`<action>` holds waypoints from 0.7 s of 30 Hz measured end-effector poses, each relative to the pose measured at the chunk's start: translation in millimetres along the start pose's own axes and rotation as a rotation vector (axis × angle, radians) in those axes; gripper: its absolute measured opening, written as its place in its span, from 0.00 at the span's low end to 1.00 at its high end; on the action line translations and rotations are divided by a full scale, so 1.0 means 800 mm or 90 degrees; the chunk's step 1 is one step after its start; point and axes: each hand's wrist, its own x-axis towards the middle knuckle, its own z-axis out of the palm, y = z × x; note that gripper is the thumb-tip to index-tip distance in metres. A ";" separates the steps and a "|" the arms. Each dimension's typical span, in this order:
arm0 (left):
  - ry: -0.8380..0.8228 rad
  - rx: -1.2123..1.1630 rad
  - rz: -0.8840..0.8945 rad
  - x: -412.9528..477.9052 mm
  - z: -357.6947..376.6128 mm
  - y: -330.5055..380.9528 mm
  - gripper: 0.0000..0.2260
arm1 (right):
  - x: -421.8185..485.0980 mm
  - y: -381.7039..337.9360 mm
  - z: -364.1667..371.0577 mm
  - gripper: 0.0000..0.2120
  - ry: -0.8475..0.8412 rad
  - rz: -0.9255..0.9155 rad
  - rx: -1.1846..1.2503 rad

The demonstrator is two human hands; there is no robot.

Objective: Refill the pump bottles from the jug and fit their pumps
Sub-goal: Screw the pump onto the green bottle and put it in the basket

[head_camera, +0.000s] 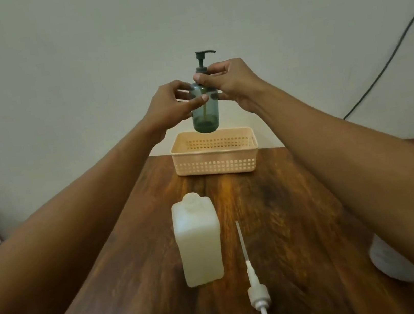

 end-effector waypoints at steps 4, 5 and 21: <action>-0.007 0.025 -0.015 0.041 0.005 -0.059 0.25 | 0.050 0.053 0.024 0.22 -0.011 0.041 0.025; -0.005 0.034 -0.018 0.049 0.006 -0.073 0.25 | 0.062 0.065 0.030 0.21 -0.011 0.051 0.027; 0.002 0.236 -0.080 0.123 0.036 -0.216 0.24 | 0.144 0.193 0.099 0.15 -0.039 0.149 -0.123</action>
